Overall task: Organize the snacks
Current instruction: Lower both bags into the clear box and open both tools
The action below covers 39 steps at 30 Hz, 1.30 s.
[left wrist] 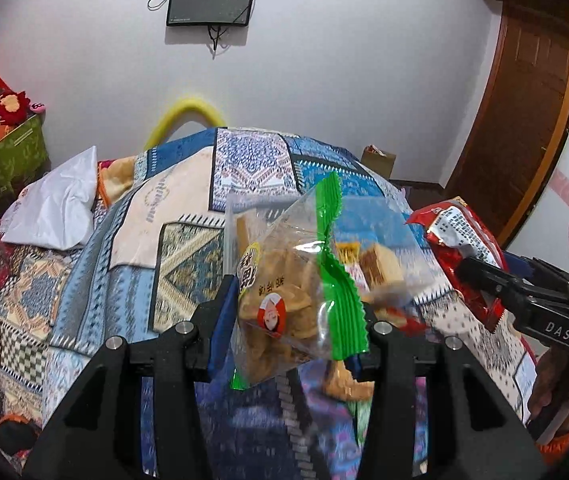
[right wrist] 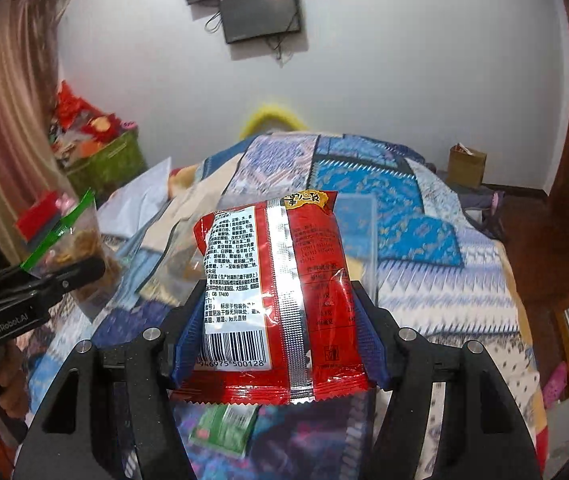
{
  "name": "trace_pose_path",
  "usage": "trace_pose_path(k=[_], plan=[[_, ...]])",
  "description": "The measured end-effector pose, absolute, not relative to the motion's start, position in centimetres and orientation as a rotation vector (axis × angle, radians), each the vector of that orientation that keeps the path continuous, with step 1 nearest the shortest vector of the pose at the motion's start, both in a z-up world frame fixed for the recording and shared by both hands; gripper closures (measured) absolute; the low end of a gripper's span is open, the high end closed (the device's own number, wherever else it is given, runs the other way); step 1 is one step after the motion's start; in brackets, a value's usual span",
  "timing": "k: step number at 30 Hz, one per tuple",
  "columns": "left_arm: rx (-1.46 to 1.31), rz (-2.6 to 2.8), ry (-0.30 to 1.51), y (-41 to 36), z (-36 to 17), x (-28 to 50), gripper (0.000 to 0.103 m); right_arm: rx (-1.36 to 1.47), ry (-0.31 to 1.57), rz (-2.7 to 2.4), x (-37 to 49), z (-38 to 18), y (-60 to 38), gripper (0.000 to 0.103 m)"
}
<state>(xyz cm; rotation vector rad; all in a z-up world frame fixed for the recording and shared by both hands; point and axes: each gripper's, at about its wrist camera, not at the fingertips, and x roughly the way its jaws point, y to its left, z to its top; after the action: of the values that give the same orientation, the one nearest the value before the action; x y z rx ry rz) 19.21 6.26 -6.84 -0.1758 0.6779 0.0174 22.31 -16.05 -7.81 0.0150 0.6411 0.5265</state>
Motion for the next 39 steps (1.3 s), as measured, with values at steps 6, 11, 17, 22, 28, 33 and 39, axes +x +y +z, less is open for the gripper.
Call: trace_pose_path(k=[6,11,17,22,28,33,39], plan=[[-0.166,0.036,0.686,6.4,-7.3,23.6,0.058,0.039,0.635,0.514,25.3,-8.3,-15.7,0.04],[-0.151,0.047,0.699,6.0,-8.5,27.2,0.058,0.035,0.66,0.511,28.6,-9.5,-14.6,0.04],[-0.133,0.056,0.728,5.2,-10.8,30.6,0.058,0.043,0.716,0.52,31.6,-11.4,-13.8,0.04],[-0.071,0.076,0.726,3.8,-12.5,32.3,0.058,0.02,0.753,0.514,33.0,-12.9,-13.2,0.04],[-0.008,0.09,0.705,2.6,-13.5,33.4,0.058,-0.005,0.765,0.514,33.3,-13.6,-13.0,0.04],[-0.034,0.06,0.744,2.9,-13.8,33.4,0.049,-0.002,0.795,0.525,33.4,-13.7,-13.4,0.038],[-0.13,-0.016,0.784,3.8,-13.5,32.3,0.04,0.0,0.81,0.526,32.9,-13.2,-13.9,0.032]])
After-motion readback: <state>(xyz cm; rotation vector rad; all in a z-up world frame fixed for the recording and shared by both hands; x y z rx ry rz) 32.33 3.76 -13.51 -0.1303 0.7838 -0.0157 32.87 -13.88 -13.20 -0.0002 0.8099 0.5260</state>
